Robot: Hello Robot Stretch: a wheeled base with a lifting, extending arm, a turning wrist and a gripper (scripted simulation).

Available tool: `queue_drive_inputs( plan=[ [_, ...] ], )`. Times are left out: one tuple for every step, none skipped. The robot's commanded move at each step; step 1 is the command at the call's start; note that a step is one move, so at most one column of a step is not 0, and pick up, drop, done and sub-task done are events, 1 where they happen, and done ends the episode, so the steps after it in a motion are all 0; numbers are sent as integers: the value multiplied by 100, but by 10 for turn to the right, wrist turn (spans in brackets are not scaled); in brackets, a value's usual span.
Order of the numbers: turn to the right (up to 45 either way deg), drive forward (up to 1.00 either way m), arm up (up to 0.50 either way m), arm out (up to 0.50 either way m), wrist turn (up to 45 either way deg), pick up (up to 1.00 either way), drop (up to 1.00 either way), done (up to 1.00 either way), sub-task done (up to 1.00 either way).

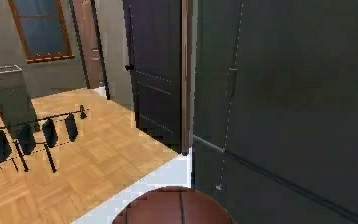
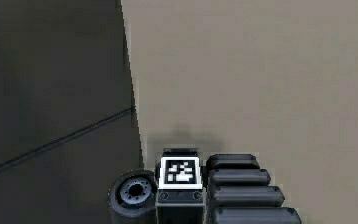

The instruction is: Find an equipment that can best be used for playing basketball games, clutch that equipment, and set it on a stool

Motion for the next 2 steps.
queue_drive_inputs(
  plan=[
    [-390, 0, 0, 0, 0, 0, 0, 0, 0],
    [0, 35, 0, 0, 0, 0, 0, 0, 0]
  ],
)
